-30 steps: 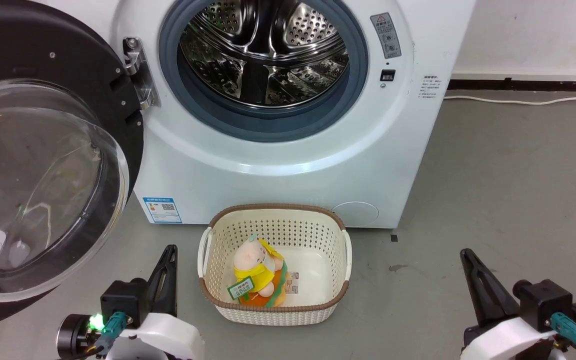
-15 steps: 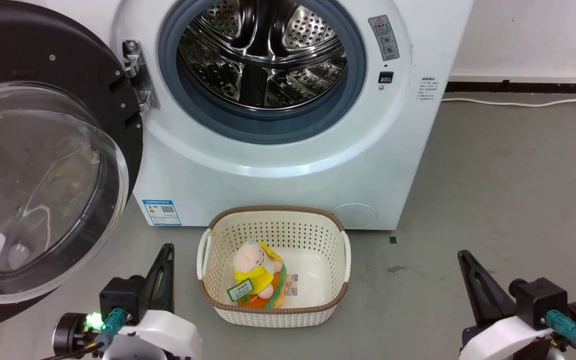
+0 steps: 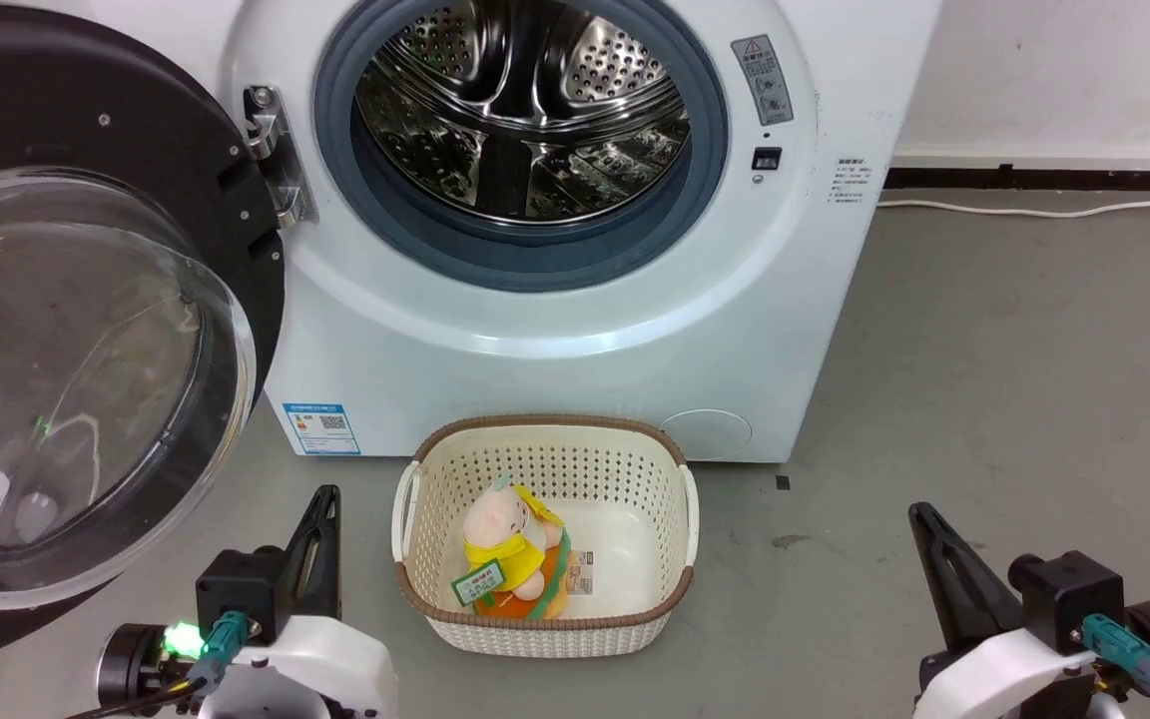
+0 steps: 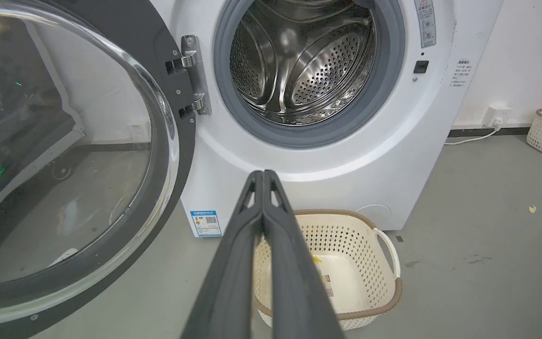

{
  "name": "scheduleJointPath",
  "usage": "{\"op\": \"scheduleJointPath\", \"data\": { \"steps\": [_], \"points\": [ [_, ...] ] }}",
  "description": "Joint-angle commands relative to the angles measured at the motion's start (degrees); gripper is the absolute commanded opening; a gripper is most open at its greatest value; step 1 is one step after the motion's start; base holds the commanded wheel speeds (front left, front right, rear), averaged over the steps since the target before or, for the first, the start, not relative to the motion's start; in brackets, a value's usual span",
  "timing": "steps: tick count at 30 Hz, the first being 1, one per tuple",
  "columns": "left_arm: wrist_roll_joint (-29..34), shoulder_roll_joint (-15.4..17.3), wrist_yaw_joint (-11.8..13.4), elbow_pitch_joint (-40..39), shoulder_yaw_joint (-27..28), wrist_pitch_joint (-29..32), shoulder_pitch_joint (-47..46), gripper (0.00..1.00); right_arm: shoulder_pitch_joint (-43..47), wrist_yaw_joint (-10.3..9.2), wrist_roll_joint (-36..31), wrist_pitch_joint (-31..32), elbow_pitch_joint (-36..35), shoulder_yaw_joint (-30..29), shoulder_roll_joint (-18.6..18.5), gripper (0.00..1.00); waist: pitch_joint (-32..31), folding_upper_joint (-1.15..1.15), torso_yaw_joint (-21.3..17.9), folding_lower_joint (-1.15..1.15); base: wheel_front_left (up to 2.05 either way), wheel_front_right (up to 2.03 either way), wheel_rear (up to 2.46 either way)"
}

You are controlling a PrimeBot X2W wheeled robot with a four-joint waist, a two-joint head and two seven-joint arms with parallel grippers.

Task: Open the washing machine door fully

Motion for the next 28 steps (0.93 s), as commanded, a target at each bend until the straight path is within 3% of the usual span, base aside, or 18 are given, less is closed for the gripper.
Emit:
{"op": "scheduleJointPath", "data": {
  "steps": [1,28],
  "points": [
    [0.62,0.02,0.37,-0.47,0.33,0.32,1.0,0.0,-0.72,0.04,-0.62,0.31,-0.33,0.07,0.29,0.0,-0.02,0.0,-0.01,0.01,0.0,0.0,0.0],
    [1.06,0.02,0.59,-0.91,0.52,0.96,1.12,0.0,-0.8,0.05,-0.84,0.96,-0.4,0.17,0.3,0.0,-0.16,0.0,-0.08,0.01,0.0,0.0,0.0]
  ]
}}
